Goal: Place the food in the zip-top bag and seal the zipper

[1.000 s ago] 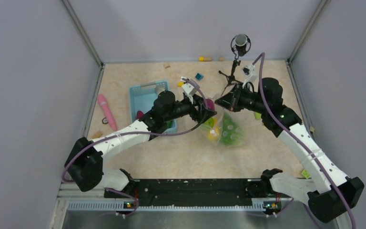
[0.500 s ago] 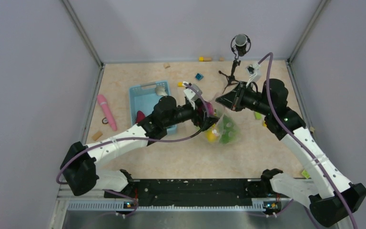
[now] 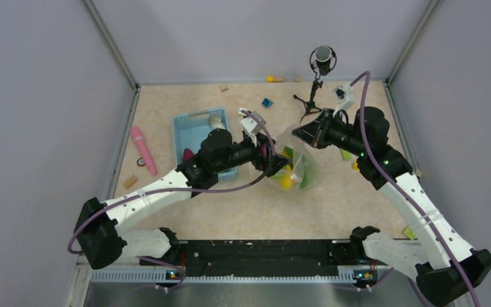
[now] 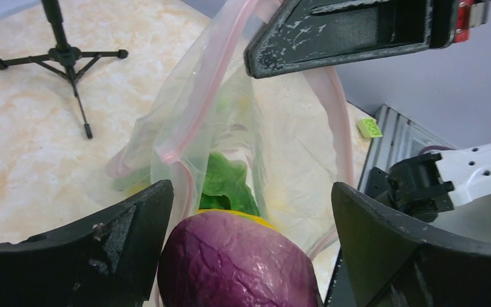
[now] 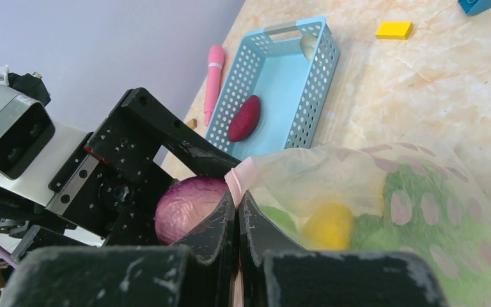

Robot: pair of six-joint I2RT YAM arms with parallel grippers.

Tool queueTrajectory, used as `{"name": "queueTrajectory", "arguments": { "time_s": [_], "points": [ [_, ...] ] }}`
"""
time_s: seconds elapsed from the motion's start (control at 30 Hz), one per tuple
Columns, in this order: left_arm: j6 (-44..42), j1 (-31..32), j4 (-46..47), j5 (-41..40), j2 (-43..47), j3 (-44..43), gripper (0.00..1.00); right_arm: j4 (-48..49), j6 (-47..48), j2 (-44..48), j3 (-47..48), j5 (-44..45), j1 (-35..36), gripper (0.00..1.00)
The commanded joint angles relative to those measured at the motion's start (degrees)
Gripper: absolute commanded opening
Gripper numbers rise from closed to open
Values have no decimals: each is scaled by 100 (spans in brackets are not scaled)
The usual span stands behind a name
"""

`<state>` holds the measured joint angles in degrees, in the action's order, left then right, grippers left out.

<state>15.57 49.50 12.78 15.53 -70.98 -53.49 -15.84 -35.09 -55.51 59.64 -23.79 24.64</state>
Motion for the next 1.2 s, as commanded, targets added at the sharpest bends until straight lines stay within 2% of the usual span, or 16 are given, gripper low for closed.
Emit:
{"name": "queueTrajectory", "arguments": {
  "time_s": [0.0,0.07,0.1,0.13,0.2,0.23,0.27,0.37,0.43,0.57,0.63,0.73,0.83,1.17],
  "points": [
    [401,23,252,385,72,-191,98,453,26,178,190,72,28,0],
    [575,24,468,620,-51,-170,97,464,10,195,172,126,23,0],
    [690,25,539,703,-106,-181,90,465,-6,202,158,196,23,0],
    [764,25,595,823,-144,-207,76,467,-12,206,157,273,23,0],
    [824,76,679,827,-160,-210,31,466,-71,232,149,420,29,0],
    [814,123,666,640,-142,-187,14,464,-97,244,147,468,25,0],
    [785,201,669,373,-105,-145,10,491,-132,257,136,510,23,0],
    [900,368,822,-232,-117,-66,7,683,-336,283,44,620,24,0],
    [975,497,943,-543,-205,-104,0,890,-523,274,-71,604,24,0],
    [980,663,1027,-1457,-195,-225,0,963,-740,139,-94,419,20,0],
    [967,679,1564,-1844,-105,-22,0,927,-842,127,-90,376,16,0],
    [766,729,2135,-1896,-98,104,0,985,-1057,182,-124,454,10,0],
    [510,762,2013,-1988,-131,-89,0,885,-1188,187,-87,468,7,0],
    [458,900,3222,-2324,-419,40,0,1096,-1916,252,-283,471,11,0]
  ]
}}
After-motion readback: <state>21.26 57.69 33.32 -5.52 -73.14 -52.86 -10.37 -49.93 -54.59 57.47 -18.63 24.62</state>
